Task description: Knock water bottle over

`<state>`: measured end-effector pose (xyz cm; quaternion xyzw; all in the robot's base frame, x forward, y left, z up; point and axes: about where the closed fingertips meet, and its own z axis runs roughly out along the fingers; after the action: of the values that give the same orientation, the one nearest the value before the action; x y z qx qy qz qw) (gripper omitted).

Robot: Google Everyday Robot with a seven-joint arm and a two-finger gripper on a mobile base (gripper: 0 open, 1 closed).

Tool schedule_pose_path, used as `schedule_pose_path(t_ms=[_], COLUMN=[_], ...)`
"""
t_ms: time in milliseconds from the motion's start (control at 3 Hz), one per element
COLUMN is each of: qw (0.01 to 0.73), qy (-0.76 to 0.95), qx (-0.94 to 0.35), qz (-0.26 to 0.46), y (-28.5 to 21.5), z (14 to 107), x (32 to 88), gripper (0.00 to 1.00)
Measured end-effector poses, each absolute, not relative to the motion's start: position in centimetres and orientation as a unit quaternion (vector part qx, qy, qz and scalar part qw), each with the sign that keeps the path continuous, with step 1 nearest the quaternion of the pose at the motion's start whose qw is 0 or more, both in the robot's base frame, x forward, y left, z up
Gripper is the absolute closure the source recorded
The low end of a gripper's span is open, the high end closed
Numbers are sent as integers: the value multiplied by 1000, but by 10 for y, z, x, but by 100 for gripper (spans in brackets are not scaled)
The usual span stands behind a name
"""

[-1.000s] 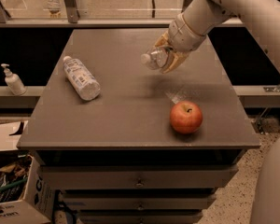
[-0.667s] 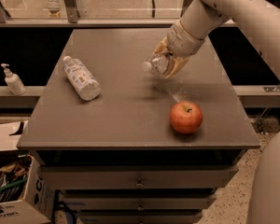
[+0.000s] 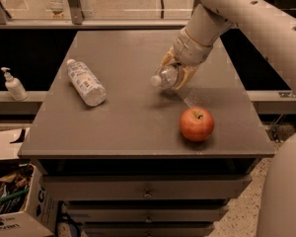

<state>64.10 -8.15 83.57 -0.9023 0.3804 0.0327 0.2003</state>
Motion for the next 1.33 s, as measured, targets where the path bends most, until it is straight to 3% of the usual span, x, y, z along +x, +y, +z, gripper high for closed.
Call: schedule_pose_path(t_ms=[1000, 1333], qw=[180, 180], qy=[352, 352], qx=[-918, -918], qz=[20, 21], y=[-81, -81], z=[838, 839], x=[640, 639], gripper=[0, 0])
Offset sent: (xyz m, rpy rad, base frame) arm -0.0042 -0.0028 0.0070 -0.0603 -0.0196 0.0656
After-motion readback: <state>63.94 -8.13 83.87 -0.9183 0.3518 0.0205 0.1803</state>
